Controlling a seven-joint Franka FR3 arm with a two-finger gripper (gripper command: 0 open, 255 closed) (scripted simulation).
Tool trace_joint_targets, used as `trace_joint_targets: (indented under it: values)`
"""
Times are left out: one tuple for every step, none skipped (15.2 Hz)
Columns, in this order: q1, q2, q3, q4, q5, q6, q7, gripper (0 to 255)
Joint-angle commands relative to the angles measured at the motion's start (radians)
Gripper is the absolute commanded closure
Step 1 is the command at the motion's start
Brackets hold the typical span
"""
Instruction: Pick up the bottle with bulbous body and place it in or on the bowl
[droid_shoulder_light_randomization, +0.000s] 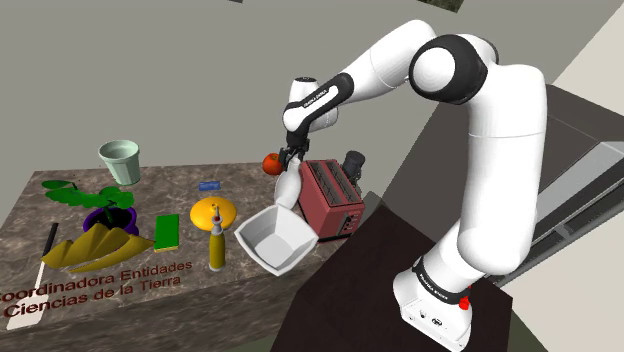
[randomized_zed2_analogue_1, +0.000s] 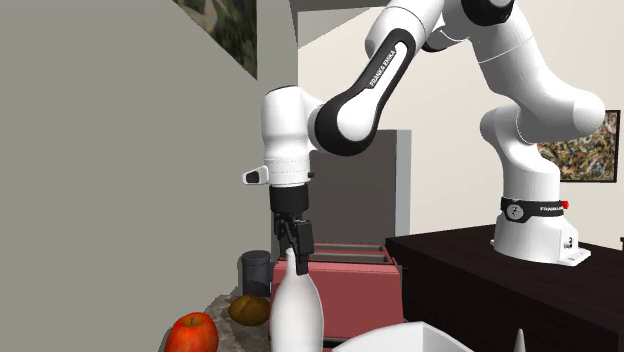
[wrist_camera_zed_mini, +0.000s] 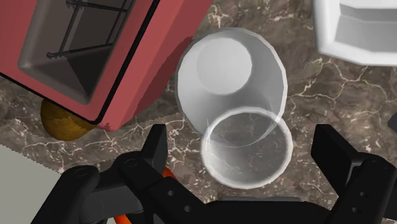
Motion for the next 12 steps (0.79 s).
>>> trace_joint_targets:
  values:
    - [0.0, 0.0, 0.0, 0.0, 0.0, 0.0, 0.0, 255]
    - [0.0, 0.0, 0.0, 0.0, 0.0, 0.0, 0.0, 255]
    - [0.0, 0.0, 0.0, 0.0, 0.0, 0.0, 0.0, 255]
    - [0.0, 0.0, 0.0, 0.0, 0.0, 0.0, 0.0, 255]
    - [0.0, 0.0, 0.0, 0.0, 0.0, 0.0, 0.0, 255]
    - [0.0, 0.0, 0.0, 0.0, 0.0, 0.0, 0.0, 255]
    - [0.0, 0.0, 0.0, 0.0, 0.0, 0.0, 0.0, 255]
    - [0.0, 0.0, 0.0, 0.0, 0.0, 0.0, 0.0, 255]
    - [0.0, 0.0, 0.0, 0.0, 0.0, 0.0, 0.0, 255]
    - [0.0, 0.0, 0.0, 0.0, 0.0, 0.0, 0.0, 255]
    - [0.0, -0.011, 0.0, -0.002, 0.0, -0.009, 0.0, 255]
    - [0.001, -0.021, -0.001, -0.003, -0.001, -0.018, 0.0, 255]
